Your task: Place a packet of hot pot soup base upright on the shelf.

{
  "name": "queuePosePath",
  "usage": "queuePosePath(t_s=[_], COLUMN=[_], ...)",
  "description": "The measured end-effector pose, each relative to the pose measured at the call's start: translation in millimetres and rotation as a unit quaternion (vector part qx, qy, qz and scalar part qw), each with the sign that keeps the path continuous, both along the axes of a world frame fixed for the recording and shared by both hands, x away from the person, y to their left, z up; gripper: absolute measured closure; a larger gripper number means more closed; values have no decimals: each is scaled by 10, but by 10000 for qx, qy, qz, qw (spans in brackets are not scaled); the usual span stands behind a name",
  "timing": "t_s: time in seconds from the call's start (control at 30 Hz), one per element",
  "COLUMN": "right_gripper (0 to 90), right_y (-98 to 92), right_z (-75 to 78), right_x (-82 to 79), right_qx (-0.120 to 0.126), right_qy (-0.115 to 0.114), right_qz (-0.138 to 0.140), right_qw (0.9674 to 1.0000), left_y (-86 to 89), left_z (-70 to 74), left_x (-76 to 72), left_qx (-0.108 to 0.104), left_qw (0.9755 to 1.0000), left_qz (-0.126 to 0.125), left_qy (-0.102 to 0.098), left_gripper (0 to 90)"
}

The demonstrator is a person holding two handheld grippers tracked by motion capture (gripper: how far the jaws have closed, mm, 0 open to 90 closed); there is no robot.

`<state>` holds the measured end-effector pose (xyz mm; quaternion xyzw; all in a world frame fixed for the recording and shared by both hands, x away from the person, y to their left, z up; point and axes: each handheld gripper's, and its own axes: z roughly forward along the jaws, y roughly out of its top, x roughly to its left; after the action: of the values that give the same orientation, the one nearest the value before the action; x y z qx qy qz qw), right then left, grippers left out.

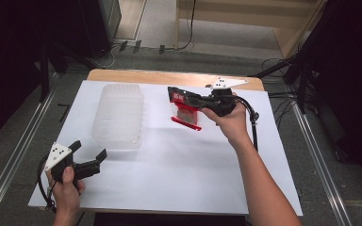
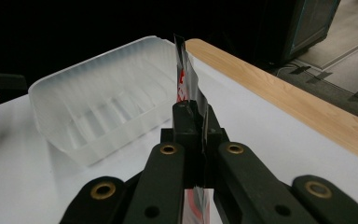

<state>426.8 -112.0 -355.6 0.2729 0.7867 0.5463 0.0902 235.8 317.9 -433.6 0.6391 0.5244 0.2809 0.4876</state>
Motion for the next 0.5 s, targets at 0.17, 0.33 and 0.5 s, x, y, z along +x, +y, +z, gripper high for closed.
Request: queuePosePath(t_s=[0.17,0.33,0.5], right_gripper=[900,900,900], right_y=[54,148,271], right_z=[5,30,74], right_x=[79,158,242], right_qx=[-39,-126,-191], right_qy=[-11,-82,-140], right_qz=[-46,55,206], right_qw=[10000,9999,9995], left_y=[41,73,89], left_z=[-40,-42,-53], left_x=[31,35,42], left_qx=[-6,-26,-104], left_qw=[9999,9999,9997], left_qz=[76,95,127], left_qy=[103,121,171], left_gripper=[0,0,0])
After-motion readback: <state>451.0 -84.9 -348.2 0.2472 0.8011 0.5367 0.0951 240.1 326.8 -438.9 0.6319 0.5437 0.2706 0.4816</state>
